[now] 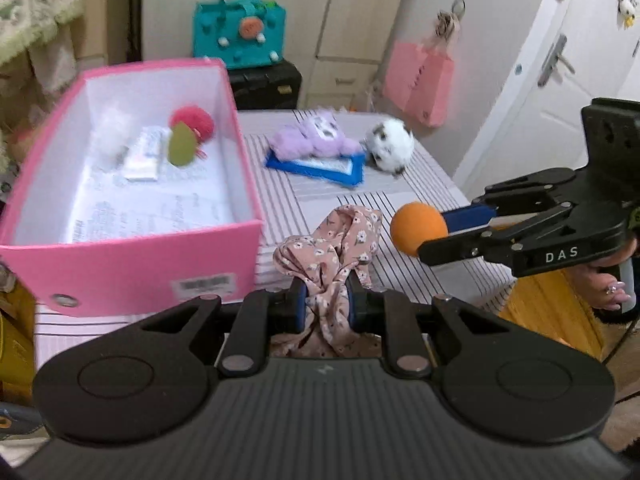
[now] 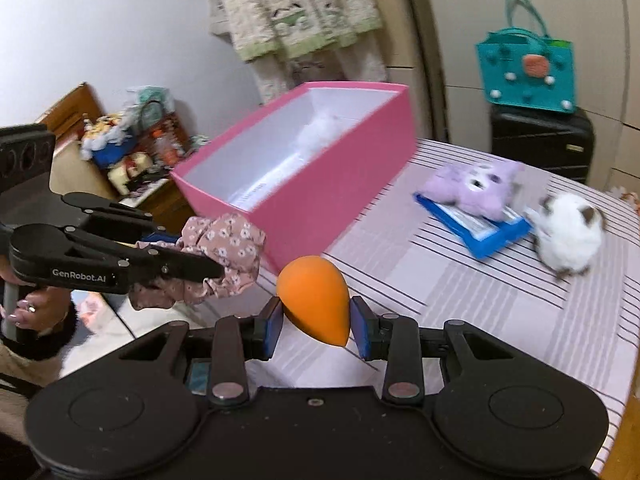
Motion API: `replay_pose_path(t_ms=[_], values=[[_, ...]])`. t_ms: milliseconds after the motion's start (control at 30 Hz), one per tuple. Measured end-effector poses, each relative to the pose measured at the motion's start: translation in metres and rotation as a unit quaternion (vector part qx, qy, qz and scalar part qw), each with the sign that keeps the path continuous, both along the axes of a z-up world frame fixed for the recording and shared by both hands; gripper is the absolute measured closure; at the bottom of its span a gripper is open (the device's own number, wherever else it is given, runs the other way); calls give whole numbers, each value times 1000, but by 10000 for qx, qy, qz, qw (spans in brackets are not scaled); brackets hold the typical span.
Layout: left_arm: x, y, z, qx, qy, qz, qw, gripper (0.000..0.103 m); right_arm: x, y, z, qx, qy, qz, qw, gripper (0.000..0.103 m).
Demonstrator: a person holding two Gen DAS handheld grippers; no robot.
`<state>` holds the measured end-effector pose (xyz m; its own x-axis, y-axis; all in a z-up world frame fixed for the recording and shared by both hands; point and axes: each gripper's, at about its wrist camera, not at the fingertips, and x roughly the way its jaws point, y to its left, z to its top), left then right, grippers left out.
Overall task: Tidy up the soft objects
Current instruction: 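Carry the scrunchie and orange sponge over the pink box with both grippers, then open both grippers to drop the scrunchie and sponge into the box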
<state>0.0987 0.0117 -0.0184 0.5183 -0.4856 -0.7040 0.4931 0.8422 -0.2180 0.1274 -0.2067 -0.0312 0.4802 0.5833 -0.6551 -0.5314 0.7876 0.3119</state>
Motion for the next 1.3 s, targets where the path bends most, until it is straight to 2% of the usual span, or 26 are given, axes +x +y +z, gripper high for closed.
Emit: replay_pose_path(t_ms=[167,367,500,600,733,800,933,1100,1200,1300], values=[[-7,30,22,-340,-240,124,9991,86,7,19,20,112,-80,192,9997,62],[7,55,40,-236,-600,404,9971,86,16,43,44,-34,-766,261,9967,62],[26,68,47,-26,-757,618,9952,86,29,63,55,-249,-1342,270,9903,62],[45,73,50,206,-805,686,9942,86,50,80,60,-354,-1445,378,9881,62],[78,75,44,679,-809,878,9905,85,83,107,59,-807,-1642,505,9818,62],[95,74,37,903,-793,1007,9876,85,99,119,55,-995,-1668,545,9795,62],[135,78,21,1084,-475,1125,9866,85,129,142,43,-1405,-1614,836,9732,62],[182,64,2,1744,-333,1254,9761,85,155,170,22,-1958,-1438,1309,9612,62],[204,59,-10,1889,-198,1330,9728,85,166,180,10,-2220,-1289,1517,9545,62],[219,54,-21,1892,-23,1299,9733,85,175,186,0,-2368,-1082,1719,9501,62]])
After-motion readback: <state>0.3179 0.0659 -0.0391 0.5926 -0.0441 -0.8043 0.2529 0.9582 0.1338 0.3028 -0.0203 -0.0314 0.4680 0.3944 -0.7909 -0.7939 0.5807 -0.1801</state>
